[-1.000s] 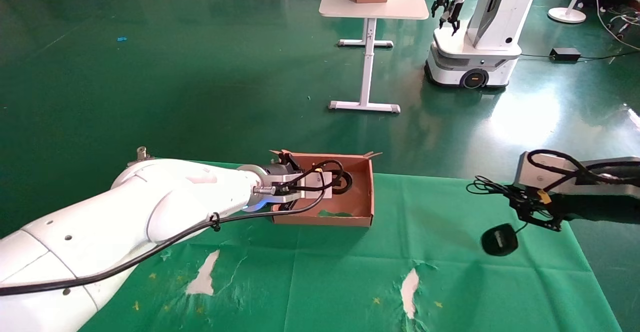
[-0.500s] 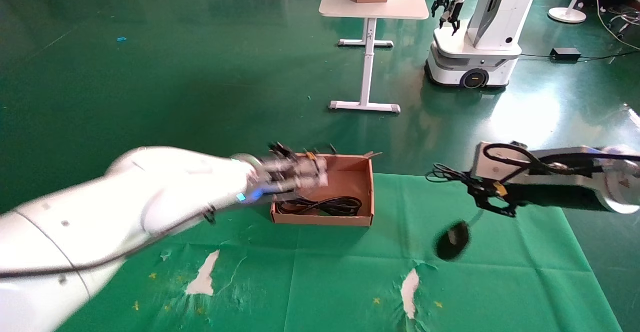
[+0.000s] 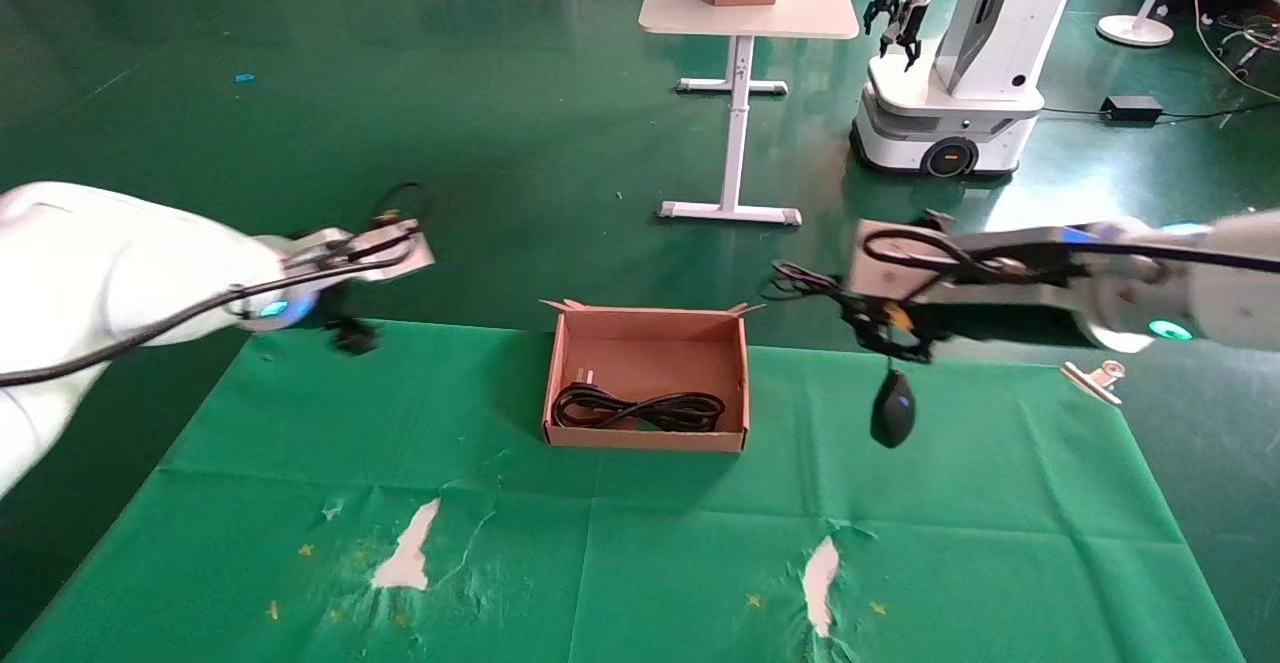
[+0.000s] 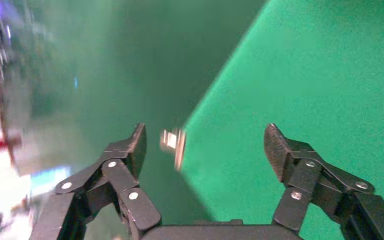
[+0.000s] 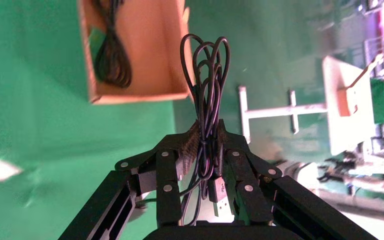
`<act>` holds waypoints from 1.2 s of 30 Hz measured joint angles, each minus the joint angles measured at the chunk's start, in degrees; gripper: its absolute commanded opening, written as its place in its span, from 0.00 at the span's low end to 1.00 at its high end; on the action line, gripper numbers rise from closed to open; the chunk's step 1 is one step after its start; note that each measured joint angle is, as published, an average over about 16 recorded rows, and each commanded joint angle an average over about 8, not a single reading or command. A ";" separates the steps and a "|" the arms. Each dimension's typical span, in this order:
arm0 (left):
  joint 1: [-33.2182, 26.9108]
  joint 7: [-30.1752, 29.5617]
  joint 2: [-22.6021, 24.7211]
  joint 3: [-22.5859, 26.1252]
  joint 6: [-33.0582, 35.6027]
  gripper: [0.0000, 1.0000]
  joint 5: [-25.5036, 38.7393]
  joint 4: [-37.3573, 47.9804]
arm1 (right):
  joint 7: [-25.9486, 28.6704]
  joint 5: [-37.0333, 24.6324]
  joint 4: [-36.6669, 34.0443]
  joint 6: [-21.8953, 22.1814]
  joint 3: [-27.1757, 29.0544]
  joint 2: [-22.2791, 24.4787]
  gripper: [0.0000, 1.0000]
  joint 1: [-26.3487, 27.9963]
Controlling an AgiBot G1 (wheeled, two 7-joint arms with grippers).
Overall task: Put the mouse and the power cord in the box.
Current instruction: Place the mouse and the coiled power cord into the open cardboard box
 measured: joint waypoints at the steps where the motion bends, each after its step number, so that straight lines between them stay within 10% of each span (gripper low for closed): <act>1: -0.18 -0.22 -0.07 0.11 0.29 1.00 0.18 0.45 | -0.30 -0.32 -0.56 0.55 -0.23 -0.99 0.00 0.28; 19: -0.56 -2.36 -0.29 1.13 1.41 1.00 1.65 0.85 | -6.17 -6.49 -26.28 15.96 -9.26 -23.11 0.00 4.58; 28: -0.60 -2.64 -0.36 1.28 1.48 1.00 1.72 0.76 | -4.50 -7.04 -34.26 22.57 -14.71 -25.91 1.00 4.96; 36: -0.60 -2.68 -0.37 1.31 1.51 1.00 1.73 0.76 | -4.17 -6.96 -34.65 23.28 -15.34 -25.91 1.00 4.98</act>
